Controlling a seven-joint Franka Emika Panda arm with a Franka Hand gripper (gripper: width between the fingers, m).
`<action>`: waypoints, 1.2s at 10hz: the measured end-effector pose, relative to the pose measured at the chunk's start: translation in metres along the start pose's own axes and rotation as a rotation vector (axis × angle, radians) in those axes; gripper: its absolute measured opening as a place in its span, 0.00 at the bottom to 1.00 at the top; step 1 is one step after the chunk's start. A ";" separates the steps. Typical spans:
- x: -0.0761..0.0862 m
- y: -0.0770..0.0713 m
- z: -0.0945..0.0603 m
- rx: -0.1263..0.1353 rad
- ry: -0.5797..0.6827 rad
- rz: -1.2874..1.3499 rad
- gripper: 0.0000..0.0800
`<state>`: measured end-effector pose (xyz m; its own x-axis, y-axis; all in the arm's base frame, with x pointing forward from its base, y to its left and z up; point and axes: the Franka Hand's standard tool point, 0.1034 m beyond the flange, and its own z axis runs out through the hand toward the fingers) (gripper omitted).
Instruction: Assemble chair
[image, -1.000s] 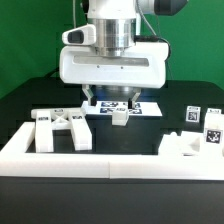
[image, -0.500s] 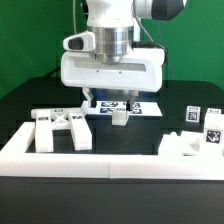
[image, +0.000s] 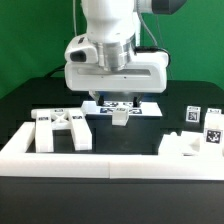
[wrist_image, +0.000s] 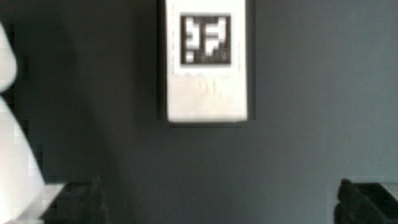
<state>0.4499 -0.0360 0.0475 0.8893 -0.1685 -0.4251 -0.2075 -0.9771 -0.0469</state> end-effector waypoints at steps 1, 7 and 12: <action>0.001 0.000 0.001 0.001 -0.037 0.001 0.81; -0.012 0.003 0.024 -0.004 -0.448 0.028 0.81; -0.010 0.005 0.042 -0.014 -0.444 0.028 0.81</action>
Offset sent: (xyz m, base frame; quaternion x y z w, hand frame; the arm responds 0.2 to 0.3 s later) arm -0.0108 -0.0089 -0.0112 -0.0325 -0.2059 0.0287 0.9776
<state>0.4225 -0.0341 0.0135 0.6219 -0.1255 -0.7730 -0.2208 -0.9751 -0.0194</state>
